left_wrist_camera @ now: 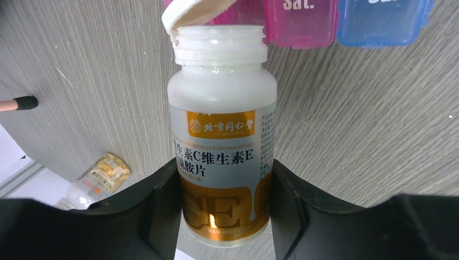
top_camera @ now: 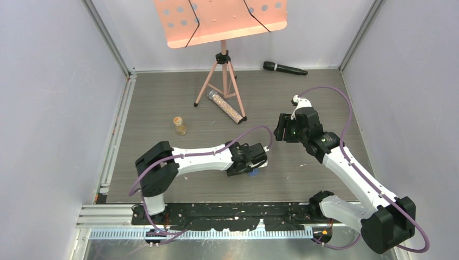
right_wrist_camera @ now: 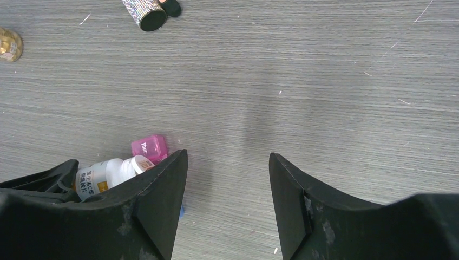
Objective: Sort the pills into containers
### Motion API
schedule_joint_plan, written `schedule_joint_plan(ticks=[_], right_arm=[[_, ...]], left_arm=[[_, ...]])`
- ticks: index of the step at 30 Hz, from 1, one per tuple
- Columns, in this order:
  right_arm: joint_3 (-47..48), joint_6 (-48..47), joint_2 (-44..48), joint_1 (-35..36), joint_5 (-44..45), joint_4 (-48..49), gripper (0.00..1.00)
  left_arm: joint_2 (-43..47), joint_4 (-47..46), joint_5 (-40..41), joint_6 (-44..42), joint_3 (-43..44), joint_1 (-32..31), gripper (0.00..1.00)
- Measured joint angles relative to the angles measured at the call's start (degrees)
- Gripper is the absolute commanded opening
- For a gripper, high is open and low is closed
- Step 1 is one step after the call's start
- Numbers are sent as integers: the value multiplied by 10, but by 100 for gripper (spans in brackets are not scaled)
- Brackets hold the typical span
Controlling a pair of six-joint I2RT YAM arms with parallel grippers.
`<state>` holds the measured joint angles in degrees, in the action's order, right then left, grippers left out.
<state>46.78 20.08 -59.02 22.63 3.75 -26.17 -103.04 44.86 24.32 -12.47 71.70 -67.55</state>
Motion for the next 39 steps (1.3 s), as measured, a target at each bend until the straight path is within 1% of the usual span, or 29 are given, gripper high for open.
schedule_joint_plan(ticks=[39], right_arm=[[-6, 0, 0, -4, -3, 4, 64]], left_arm=[[-50, 75, 17, 3, 75, -7, 0]])
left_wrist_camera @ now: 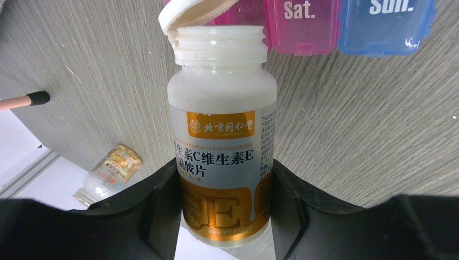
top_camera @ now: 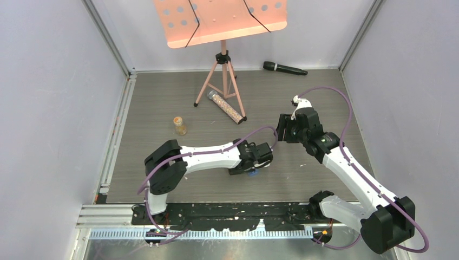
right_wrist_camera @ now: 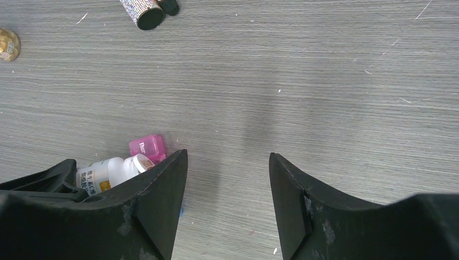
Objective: Sort the pills into containers
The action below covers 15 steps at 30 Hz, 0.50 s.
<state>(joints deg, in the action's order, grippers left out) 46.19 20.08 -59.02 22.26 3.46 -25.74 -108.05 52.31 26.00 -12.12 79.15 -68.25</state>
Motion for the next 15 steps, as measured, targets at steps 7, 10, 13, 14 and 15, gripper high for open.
schedule_joint_plan(ticks=[7, 10, 13, 14, 15], right_arm=[[-1, 0, 0, 0, 0, 1, 64], [-2, 0, 0, 0, -1, 2, 64], [-2, 0, 0, 0, -2, 4, 64], [-3, 0, 0, 0, -2, 4, 64], [-3, 0, 0, 0, -2, 4, 64]], left_arm=[[-7, 18, 0, 4, 11, 0, 0], [-10, 23, 1, 9, 18, 0, 0], [-12, 24, 1, 12, 21, 0, 0], [-12, 24, 1, 12, 21, 0, 0], [-12, 24, 1, 12, 21, 0, 0]])
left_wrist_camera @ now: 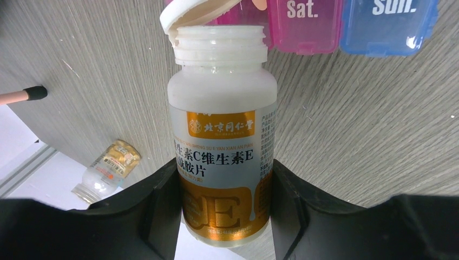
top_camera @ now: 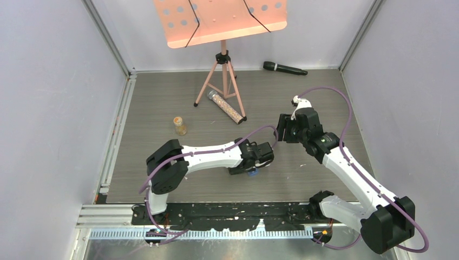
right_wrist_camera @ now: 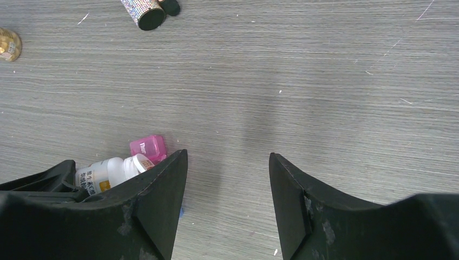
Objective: Sort the pills into containers
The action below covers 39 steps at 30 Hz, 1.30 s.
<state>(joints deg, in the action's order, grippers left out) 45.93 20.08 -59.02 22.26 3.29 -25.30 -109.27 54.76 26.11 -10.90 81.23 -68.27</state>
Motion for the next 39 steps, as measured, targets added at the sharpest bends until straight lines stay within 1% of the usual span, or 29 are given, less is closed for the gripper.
schedule_joint_plan(ticks=[6, 11, 17, 25, 29, 32, 35, 39], right_arm=[[0, 0, 0, 0, 0, 0, 64], [0, 0, 0, 0, -2, 0, 64], [0, 1, 0, -2, -9, 0, 64], [0, 12, 0, -7, -33, 0, 64], [2, 16, 0, -8, -56, -1, 64], [7, 18, 0, -8, -82, 0, 68], [10, 20, -2, -8, -116, 7, 75], [10, 28, 0, -8, -168, 32, 81]], left_arm=[[0, -5, 7, 4, -4, 0, 0], [16, -21, 8, 14, -28, 0, 0], [75, -40, 7, 20, -65, 0, 0], [185, -106, -8, 34, -139, 0, 0], [259, -172, -22, 40, -197, 2, 0], [324, -240, -34, 42, -247, 10, 0], [384, -324, -51, 42, -300, 22, 0], [467, -476, -106, 39, -399, 45, 0]])
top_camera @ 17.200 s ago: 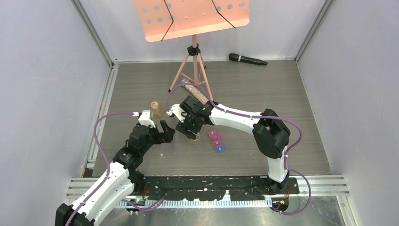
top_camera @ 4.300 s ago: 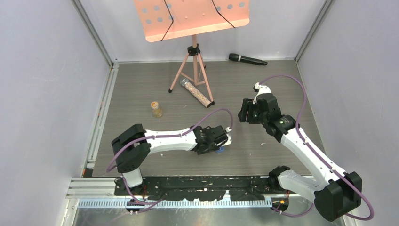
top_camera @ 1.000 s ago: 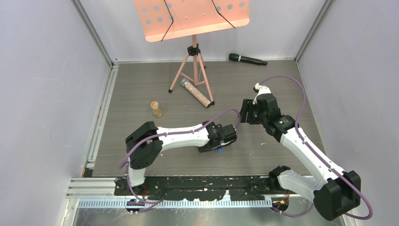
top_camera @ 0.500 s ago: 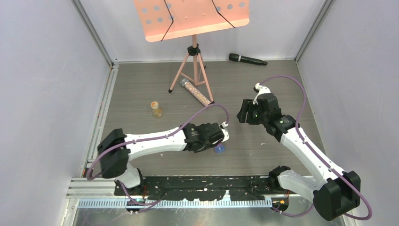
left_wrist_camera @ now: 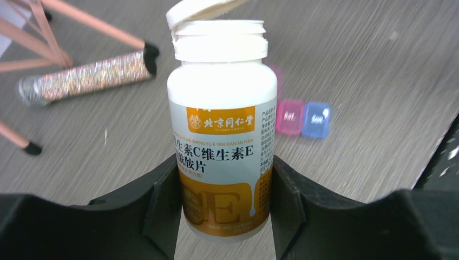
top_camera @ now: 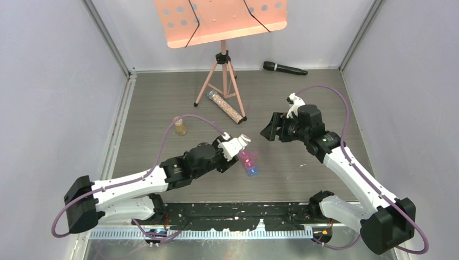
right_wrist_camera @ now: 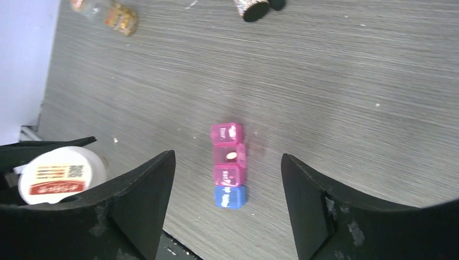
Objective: Sort the pills into containers
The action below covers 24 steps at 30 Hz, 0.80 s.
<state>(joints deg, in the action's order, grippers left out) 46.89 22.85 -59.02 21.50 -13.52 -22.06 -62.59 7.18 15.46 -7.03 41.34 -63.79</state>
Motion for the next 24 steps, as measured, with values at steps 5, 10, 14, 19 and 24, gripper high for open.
schedule_joint_plan(ticks=[5, 10, 14, 19, 24], right_arm=[[1, 12, 14, 0, -41, 20, 86], [15, 18, 23, 0, -76, 29, 87], [17, 25, 34, 0, -127, 63, 89], [11, 28, 64, 3, -199, 129, 93], [10, 19, 83, 41, -227, 180, 96]], left_arm=[[65, -206, -83, 11, -87, 24, 0], [62, -334, -132, 21, -89, 35, 0], [41, -383, -142, 26, -89, 42, 0], [26, -419, -135, 36, -89, 51, 0], [22, -439, -132, 36, -89, 58, 0]])
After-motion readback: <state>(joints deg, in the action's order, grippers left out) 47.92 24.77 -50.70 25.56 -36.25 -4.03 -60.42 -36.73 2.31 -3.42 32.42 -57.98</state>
